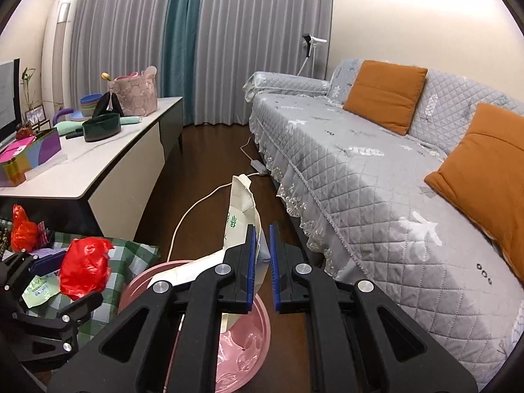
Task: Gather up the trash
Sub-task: 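Open the left tool over the pink bin while the right tool releases the white tote into it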
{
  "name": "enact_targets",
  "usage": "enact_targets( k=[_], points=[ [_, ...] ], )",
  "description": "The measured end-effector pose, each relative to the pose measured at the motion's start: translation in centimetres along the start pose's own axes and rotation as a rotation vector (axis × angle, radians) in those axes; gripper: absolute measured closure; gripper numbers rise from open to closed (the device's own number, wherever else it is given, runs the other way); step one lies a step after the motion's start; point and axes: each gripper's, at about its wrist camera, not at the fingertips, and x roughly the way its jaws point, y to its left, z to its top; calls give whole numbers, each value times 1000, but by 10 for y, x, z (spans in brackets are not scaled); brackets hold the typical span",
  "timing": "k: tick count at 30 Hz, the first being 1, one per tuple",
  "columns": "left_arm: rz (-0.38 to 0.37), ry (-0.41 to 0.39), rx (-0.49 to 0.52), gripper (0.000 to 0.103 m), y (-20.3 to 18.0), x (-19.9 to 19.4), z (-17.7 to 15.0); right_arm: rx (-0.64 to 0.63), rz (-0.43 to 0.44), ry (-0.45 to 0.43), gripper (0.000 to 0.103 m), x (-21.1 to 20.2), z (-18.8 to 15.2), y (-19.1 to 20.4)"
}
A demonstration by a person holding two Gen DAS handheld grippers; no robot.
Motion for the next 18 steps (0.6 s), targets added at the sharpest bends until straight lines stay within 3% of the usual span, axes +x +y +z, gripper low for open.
enact_targets(
  k=[2,4,5,6,12,18],
  points=[
    [-25,4,1,31,2,4,0,4,16,21,89,4,0,1],
    [-36,12,7,26,3,6,1,4,5,25,70,5,1,4],
    [-33,14,8,25,5,6,1,12,2,16,51,3,2,5],
    [-34,13,4,24,7,5,2,18,0,8,44,1,4,6],
    [-29,2,-48,24,25,-16,1,25,21,-16,44,-6,12,19],
    [-1,-14,-64,25,33,-53,-3,41,46,-98,44,-28,20,31]
  ],
)
